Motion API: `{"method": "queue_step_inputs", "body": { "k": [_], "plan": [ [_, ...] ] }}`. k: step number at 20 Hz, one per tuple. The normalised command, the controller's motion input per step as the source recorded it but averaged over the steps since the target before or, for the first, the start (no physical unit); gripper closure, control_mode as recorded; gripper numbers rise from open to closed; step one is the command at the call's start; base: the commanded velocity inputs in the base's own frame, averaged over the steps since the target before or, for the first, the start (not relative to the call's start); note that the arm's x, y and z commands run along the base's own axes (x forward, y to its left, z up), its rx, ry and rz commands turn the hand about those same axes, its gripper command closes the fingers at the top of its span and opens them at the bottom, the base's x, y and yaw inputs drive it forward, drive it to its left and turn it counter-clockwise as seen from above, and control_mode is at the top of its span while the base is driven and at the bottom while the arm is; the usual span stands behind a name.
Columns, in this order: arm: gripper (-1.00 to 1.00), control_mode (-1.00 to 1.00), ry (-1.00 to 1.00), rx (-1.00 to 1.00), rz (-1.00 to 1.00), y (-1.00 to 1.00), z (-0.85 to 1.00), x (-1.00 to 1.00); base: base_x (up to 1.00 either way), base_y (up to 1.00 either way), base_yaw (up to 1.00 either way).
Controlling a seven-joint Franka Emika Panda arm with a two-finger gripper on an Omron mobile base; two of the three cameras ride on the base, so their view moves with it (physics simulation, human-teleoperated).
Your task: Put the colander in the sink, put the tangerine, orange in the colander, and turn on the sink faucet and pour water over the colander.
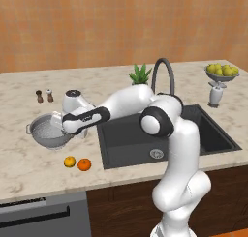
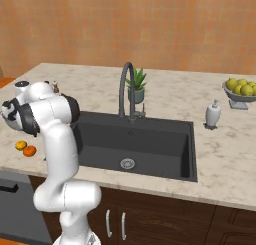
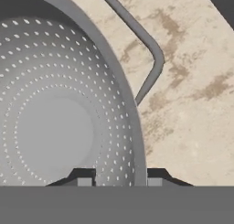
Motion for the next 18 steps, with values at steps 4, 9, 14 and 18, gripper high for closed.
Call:
{"method": "queue_step_inputs", "body": {
  "k": [4, 9, 14, 18],
  "plan": [
    [1.00, -1.00, -0.01, 0.08, -0.04, -0.37, 0.19, -0.34, 0.00, 0.00, 0.00],
    [1.00, -1.00, -0.01, 0.12, -0.26, -0.37, 0.50, -0.50, 0.00, 0.00, 0.00],
    [1.00, -1.00, 0.00, 0.04, -0.46, -0.34, 0.43, -0.51, 0.00, 0.00, 0.00],
    [1.00, -1.00, 0.04, 0.00, -0.65, -0.28, 0.42, -0.41, 0.00, 0.00, 0.00]
  ]
}}
